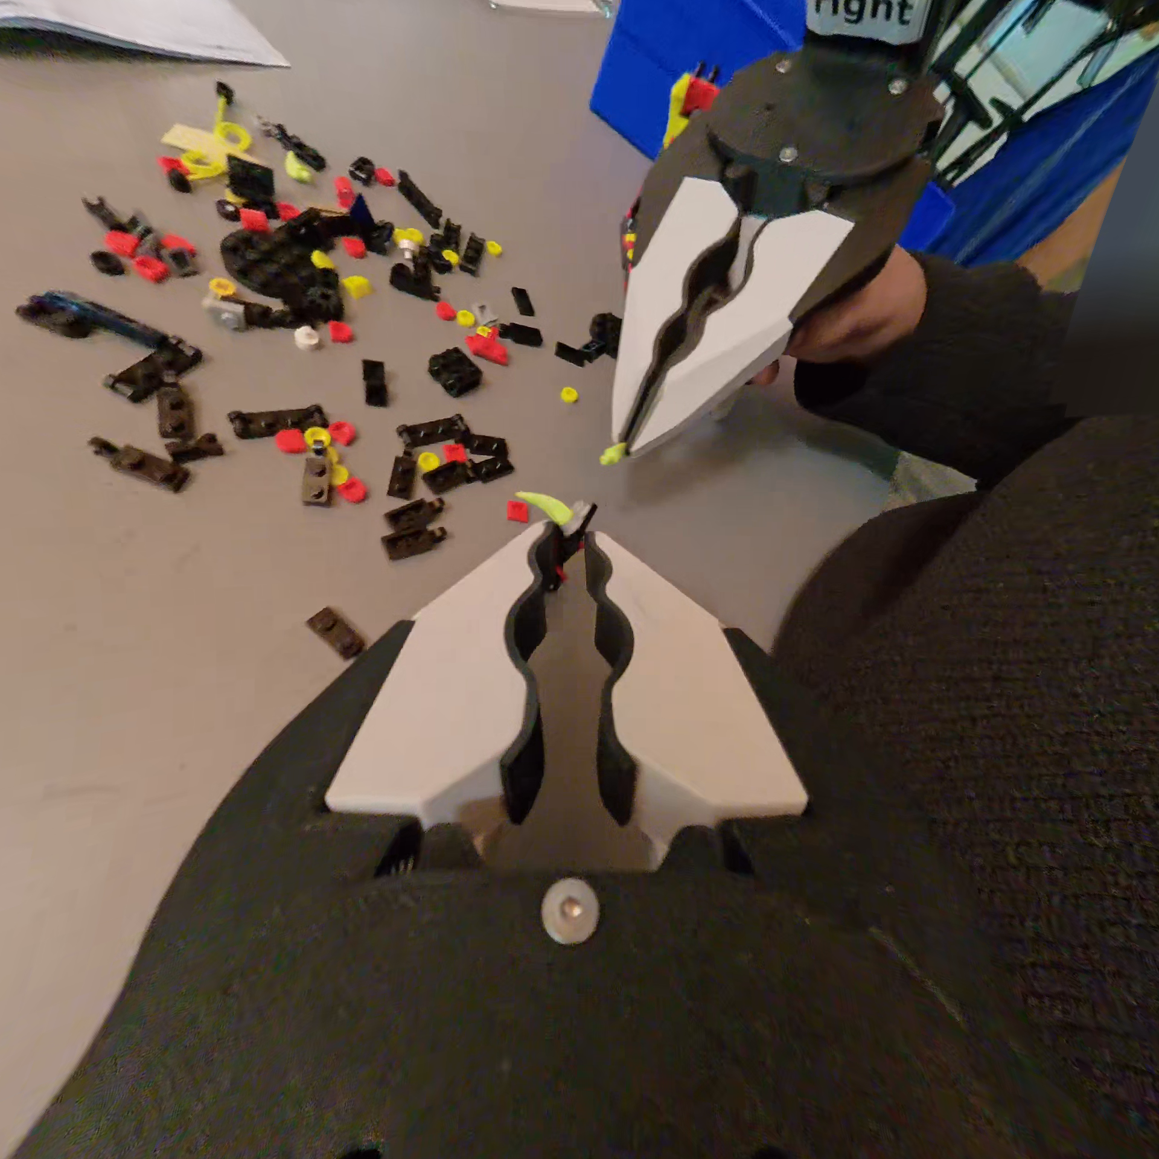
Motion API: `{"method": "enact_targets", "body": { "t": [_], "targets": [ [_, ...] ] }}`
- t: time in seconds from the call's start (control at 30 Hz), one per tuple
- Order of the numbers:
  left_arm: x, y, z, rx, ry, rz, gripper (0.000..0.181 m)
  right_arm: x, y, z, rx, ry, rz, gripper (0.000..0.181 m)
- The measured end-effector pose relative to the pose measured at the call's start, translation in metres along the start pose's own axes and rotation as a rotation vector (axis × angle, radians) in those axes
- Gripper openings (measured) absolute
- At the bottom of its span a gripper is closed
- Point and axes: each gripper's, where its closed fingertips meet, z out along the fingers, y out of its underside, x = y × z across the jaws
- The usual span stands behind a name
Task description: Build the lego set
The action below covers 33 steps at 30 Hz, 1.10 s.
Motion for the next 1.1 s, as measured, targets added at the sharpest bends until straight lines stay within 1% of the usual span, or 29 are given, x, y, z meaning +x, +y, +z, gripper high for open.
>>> {"method": "enact_targets", "body": {
  "t": [0.03,0.2,0.37,0.5,0.67,0.83,1.1],
  "targets": [
    [-0.001,0.000,-0.001,0.001,0.003,-0.004,0.006,-0.001,0.000,0.001,0.000,-0.004,0.001,0.000],
    [0.004,0.006,0.003,-0.029,0.044,0.018,0.006,-0.004,0.000,0.005,0.008,-0.025,0.003,0.000],
    [0.013,0.013,0.003,-0.058,0.103,0.030,0.007,-0.006,0.002,0.017,0.012,-0.041,0.013,0.000],
    [0.011,0.010,0.001,-0.041,0.104,0.017,0.008,-0.011,0.007,0.025,-0.019,-0.056,0.001,0.000],
    [0.005,0.007,-0.001,-0.012,0.079,0.000,0.012,-0.010,0.006,0.024,-0.007,-0.066,0.015,0.000],
    [-0.002,0.000,-0.002,0.033,0.040,0.011,0.015,-0.009,0.006,0.024,-0.004,-0.069,0.029,0.000],
    [-0.004,-0.003,0.000,0.044,0.014,0.064,0.016,-0.005,0.005,0.024,0.010,-0.062,0.072,0.000]
  ]
}}
